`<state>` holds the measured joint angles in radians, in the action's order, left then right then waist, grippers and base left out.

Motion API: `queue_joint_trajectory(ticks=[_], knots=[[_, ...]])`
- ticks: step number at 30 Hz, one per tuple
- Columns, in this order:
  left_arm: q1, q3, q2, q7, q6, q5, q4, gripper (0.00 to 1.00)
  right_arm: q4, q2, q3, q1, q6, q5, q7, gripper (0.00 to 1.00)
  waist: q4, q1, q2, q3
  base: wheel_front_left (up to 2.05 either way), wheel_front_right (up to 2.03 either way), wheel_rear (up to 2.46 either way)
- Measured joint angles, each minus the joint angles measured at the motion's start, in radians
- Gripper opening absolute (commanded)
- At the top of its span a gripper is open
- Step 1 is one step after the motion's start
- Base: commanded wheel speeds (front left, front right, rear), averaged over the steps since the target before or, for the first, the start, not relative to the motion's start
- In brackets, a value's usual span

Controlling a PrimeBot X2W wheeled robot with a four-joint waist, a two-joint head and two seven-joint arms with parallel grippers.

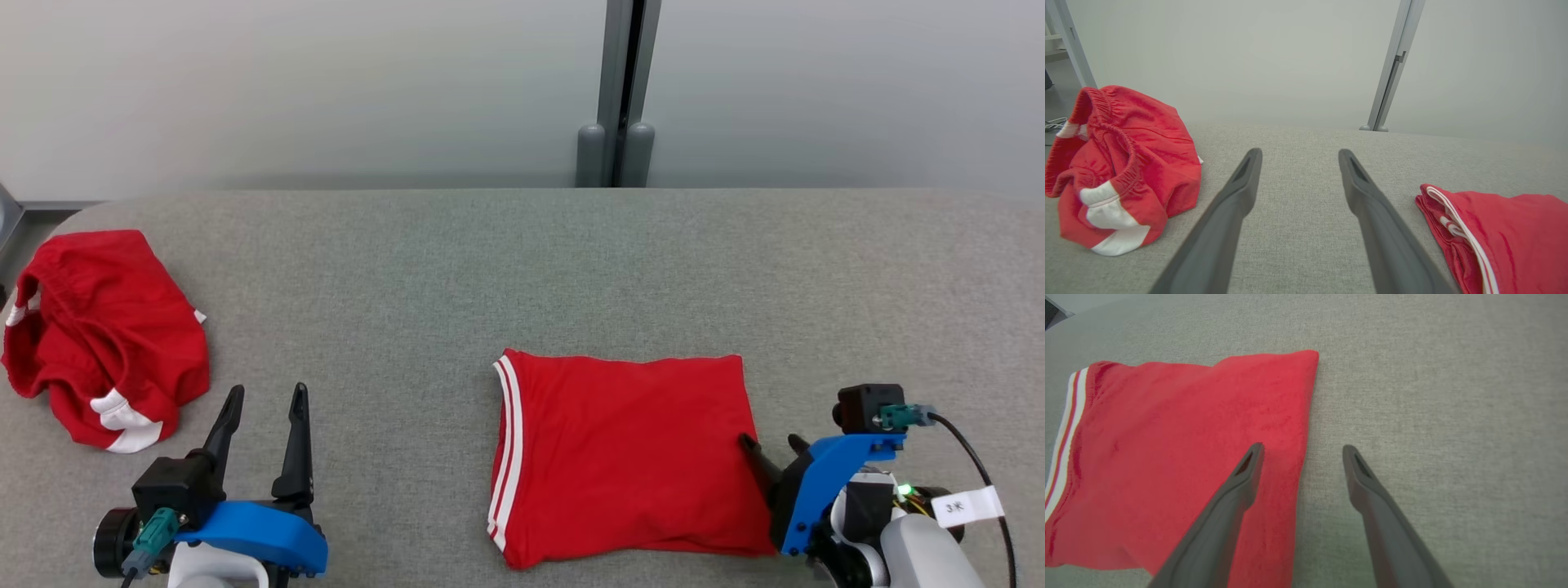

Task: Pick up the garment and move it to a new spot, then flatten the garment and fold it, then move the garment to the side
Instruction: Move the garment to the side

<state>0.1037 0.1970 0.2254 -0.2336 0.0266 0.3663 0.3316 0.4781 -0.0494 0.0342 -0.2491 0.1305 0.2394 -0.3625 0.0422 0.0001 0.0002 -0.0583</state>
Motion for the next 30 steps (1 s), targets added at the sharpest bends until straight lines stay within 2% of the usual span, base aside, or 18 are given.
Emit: queue_joint_trajectory(ticks=[5,12,13,14,15,18,21,26,30], knots=[[0.012,0.007,0.002,-0.002,0.001,-0.004,-0.003,1.00,0.129,0.000,-0.039,-0.057,0.000,0.037,-0.005,1.00,0.014,0.0000,0.0000,-0.028,0.00,0.00,0.00],[0.025,0.012,0.003,-0.008,0.002,-0.006,-0.004,1.00,0.234,-0.009,-0.106,-0.120,-0.001,0.064,-0.005,0.99,0.027,-0.0001,-0.0002,-0.045,0.00,0.00,0.00],[0.025,0.012,0.002,-0.011,0.002,-0.006,-0.004,1.00,0.243,-0.010,-0.112,-0.125,-0.001,0.059,-0.004,0.45,0.027,-0.0002,-0.0002,-0.047,0.00,0.00,0.00],[0.027,0.012,0.002,-0.011,0.002,-0.006,-0.004,1.00,0.250,-0.011,-0.116,-0.132,-0.001,0.053,0.000,0.20,0.027,-0.0001,-0.0003,-0.049,0.00,0.00,0.00],[0.029,0.013,0.001,-0.013,0.002,-0.006,-0.005,1.00,0.255,-0.012,-0.121,-0.138,-0.001,0.045,0.003,0.00,0.027,-0.0001,-0.0002,-0.051,0.00,0.00,0.00],[0.037,0.012,0.000,-0.015,0.001,-0.006,-0.008,1.00,0.255,-0.007,-0.137,-0.158,0.000,-0.005,0.011,0.00,0.021,-0.0001,-0.0002,-0.064,0.00,0.00,0.00],[0.043,0.006,0.000,-0.017,-0.002,-0.004,-0.023,1.00,0.231,-0.037,-0.189,-0.202,0.001,-0.052,0.011,0.00,0.006,0.0000,-0.0002,-0.088,0.00,0.00,0.00],[0.055,-0.021,0.018,-0.024,-0.013,-0.004,-0.063,1.00,0.154,-0.151,-0.282,-0.354,0.001,-0.083,0.007,0.00,-0.045,0.0001,-0.0001,-0.160,0.00,0.00,0.00],[0.081,-0.033,0.032,-0.025,-0.017,-0.007,-0.105,1.00,0.120,-0.249,-0.316,-0.476,0.001,-0.081,0.004,0.00,-0.102,0.0002,0.0000,-0.237,0.00,0.00,0.00]])
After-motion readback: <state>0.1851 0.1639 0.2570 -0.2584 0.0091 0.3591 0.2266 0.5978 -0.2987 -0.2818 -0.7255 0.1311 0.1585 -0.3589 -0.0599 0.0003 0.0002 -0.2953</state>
